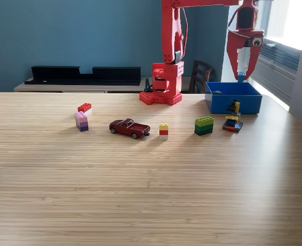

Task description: Grasp a lego block and put it in the bin.

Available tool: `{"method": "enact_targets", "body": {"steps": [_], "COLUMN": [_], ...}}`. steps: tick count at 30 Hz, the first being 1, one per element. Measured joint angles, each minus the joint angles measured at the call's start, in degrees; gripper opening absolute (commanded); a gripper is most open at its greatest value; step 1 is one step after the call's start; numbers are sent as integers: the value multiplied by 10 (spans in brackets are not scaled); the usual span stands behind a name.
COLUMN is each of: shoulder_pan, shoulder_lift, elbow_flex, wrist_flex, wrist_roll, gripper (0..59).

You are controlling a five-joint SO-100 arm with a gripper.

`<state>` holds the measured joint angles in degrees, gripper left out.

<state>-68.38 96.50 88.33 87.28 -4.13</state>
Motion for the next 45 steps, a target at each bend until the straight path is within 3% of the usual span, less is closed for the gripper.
{"method": "enact_targets", "body": {"steps": [4, 6, 9, 14, 18, 23, 34, 45], "shoulder_pan": [-69, -74, -76, -76, -76, -52, 214, 594], "shoulder_lift": [0, 0, 2, 2, 2, 2, 2, 2], "elbow_flex": [22, 28, 31, 33, 33, 33, 33, 49], "wrist_flex": [0, 0, 0, 0, 10, 16, 12, -99], "wrist_roll": [-21, -33, -37, -42, -43, -43, 7, -12], "gripper": [8, 130, 216, 230, 203, 1, 1, 1]}}
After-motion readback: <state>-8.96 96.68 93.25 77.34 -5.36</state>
